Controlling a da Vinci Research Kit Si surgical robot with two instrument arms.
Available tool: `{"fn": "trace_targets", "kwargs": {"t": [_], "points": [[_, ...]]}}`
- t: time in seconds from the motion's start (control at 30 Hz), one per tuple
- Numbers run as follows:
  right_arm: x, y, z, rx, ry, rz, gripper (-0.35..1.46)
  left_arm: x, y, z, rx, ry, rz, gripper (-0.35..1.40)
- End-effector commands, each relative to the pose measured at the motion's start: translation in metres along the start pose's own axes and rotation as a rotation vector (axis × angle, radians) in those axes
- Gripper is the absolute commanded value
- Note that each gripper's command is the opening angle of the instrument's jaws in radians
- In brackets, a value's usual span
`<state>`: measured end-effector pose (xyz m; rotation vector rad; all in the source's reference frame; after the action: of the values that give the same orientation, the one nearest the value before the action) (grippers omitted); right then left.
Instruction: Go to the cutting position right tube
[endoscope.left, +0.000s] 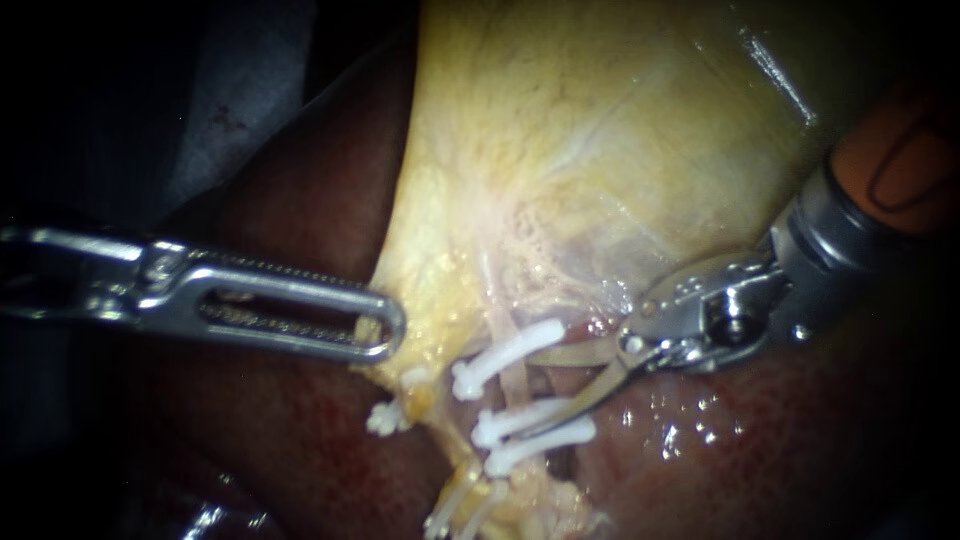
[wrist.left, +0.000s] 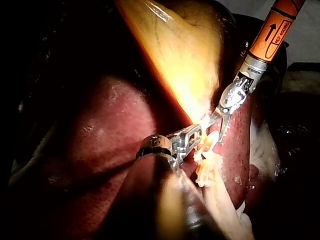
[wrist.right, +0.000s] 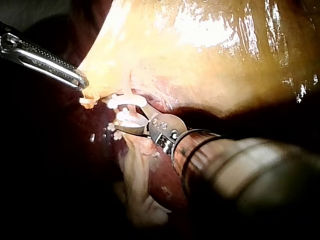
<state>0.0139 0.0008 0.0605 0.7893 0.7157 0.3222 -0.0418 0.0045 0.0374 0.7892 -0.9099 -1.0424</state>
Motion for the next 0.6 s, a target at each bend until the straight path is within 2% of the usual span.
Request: {"fn": "trace_targets", "kwargs": {"t": [0.03,0.33,0.6], "points": [[0.0001,0.0,0.0002,0.005,-0.001,-0.002,0.89,0.0,0.0,0.0,0.0,0.0,0.0,-0.35],[0.0006,0.0005,0.0007,0.007,-0.003,0.018,0.79,0.0,0.0,0.0,0.0,0.0,0.0,-0.35],[0.0005,0.0007,0.001,0.007,-0.004,0.045,0.58,0.0,0.0,0.0,0.0,0.0,0.0,-0.35]]}}
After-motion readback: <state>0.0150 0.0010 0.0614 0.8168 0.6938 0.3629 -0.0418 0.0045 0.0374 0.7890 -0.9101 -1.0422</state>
